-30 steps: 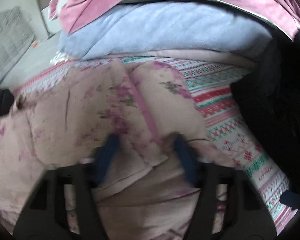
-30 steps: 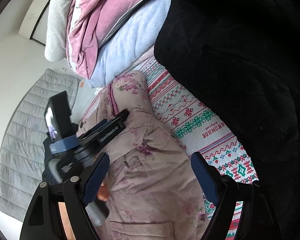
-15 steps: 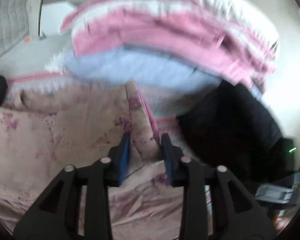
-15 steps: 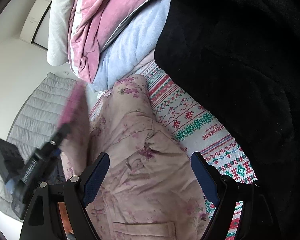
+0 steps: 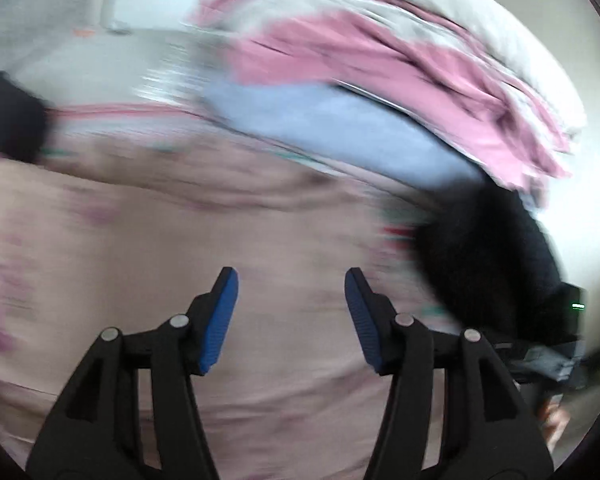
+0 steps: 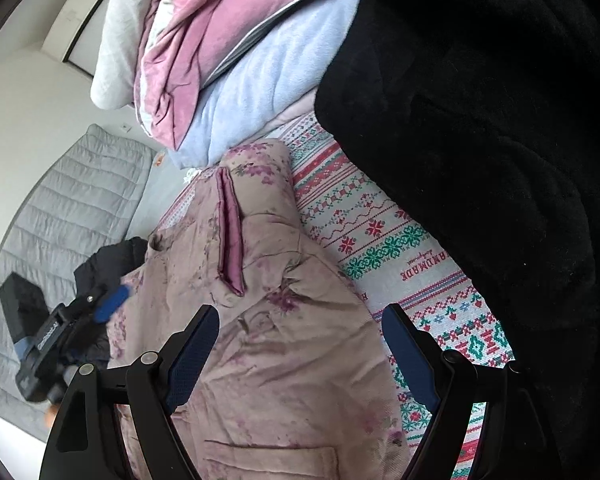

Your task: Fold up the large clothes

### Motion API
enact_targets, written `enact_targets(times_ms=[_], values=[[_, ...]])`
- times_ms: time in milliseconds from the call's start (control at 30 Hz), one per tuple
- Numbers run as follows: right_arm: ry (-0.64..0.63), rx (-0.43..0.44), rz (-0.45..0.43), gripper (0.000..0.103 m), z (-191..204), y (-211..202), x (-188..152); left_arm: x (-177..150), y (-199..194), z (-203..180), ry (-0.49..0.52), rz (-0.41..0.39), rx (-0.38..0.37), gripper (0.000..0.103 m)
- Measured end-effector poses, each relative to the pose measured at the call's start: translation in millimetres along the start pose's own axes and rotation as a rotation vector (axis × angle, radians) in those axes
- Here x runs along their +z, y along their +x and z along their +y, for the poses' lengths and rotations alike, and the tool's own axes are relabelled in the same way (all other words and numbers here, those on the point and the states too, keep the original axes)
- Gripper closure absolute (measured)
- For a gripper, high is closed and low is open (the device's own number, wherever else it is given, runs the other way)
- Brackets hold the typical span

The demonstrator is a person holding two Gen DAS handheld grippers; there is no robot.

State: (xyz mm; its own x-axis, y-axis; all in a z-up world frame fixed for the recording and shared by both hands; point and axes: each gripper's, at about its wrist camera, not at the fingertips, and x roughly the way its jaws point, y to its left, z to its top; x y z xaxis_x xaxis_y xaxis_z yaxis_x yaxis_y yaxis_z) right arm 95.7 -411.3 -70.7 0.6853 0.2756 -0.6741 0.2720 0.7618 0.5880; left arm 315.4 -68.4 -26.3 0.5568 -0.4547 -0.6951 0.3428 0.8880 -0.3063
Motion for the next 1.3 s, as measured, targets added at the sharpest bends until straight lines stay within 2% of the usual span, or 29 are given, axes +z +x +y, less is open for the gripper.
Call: enact_targets(times_ms=[100, 167, 233, 300, 367, 433, 467, 500, 533, 567, 633, 700, 767, 833, 900, 967, 1067, 1100, 1133, 1167, 1200, 1233, 1300], values=[[-0.063, 0.002, -0.023, 0.018, 13, -1, -2, 4, -17, 75, -0.106, -0.002, 0.145, 0.046], [-0.13, -0.001, -0.027, 0.019, 28, 2, -6, 4, -21, 118, -0.164, 0.018, 0.187, 0.046], [-0.195, 0.001, -0.032, 0.028, 45, 6, -8, 5, -28, 156, -0.215, 0.019, 0.221, 0.046], [-0.245, 0.029, -0.03, 0.037, 62, 14, -5, 5, -32, 179, -0.246, -0.002, 0.223, 0.046], [-0.263, 0.07, -0.013, 0.049, 80, 30, 4, 2, -28, 194, -0.257, 0.014, 0.199, 0.046], [-0.303, 0.071, 0.008, 0.06, 100, 50, 12, -1, -18, 201, -0.247, 0.039, 0.215, 0.048], [-0.341, 0.053, 0.025, 0.062, 112, 63, 16, -1, -13, 205, -0.247, 0.052, 0.232, 0.058], [-0.395, 0.018, 0.048, 0.064, 126, 82, 20, -2, -7, 211, -0.257, 0.069, 0.262, 0.072], [-0.437, -0.022, 0.063, 0.066, 135, 98, 22, -3, -1, 220, -0.285, 0.09, 0.296, 0.081], [-0.499, -0.103, 0.08, 0.067, 144, 121, 26, -4, 3, 227, -0.317, 0.106, 0.311, 0.096], [-0.568, -0.239, 0.117, 0.077, 145, 163, 31, -9, 10, 246, -0.4, 0.106, 0.272, 0.099], [-0.567, -0.26, 0.119, 0.077, 139, 193, 32, -13, 15, 254, -0.389, 0.112, 0.258, 0.1], [-0.548, -0.289, 0.083, 0.077, 141, 198, 29, -10, 16, 253, -0.335, 0.108, 0.281, 0.1], [-0.594, -0.317, 0.06, 0.077, 145, 201, 22, -10, 19, 256, -0.314, 0.097, 0.275, 0.1], [-0.563, -0.288, 0.056, 0.078, 141, 199, 23, -14, 20, 261, -0.334, 0.083, 0.252, 0.1], [-0.549, -0.273, 0.055, 0.077, 141, 194, 22, -14, 16, 252, -0.278, 0.073, 0.273, 0.1], [-0.508, -0.233, 0.05, 0.074, 142, 156, 22, -11, -12, 239, -0.233, 0.045, 0.296, 0.099], [-0.5, -0.209, 0.032, 0.073, 140, 137, 18, -10, -25, 236, -0.242, 0.027, 0.289, 0.094], [-0.503, -0.189, 0.016, 0.067, 139, 121, 11, -11, -39, 231, -0.237, 0.004, 0.287, 0.088], [-0.51, -0.169, -0.001, 0.062, 136, 104, 3, -14, -53, 224, -0.215, -0.023, 0.291, 0.076], [-0.519, -0.157, -0.013, 0.05, 131, 89, -7, -17, -62, 219, -0.194, -0.04, 0.298, 0.068], [-0.532, -0.164, -0.011, 0.046, 124, 76, -21, -21, -70, 213, -0.176, -0.052, 0.303, 0.066], [-0.539, -0.165, 0.039, 0.045, 112, 71, -38, -30, -73, 206, -0.173, -0.035, 0.295, 0.066]])
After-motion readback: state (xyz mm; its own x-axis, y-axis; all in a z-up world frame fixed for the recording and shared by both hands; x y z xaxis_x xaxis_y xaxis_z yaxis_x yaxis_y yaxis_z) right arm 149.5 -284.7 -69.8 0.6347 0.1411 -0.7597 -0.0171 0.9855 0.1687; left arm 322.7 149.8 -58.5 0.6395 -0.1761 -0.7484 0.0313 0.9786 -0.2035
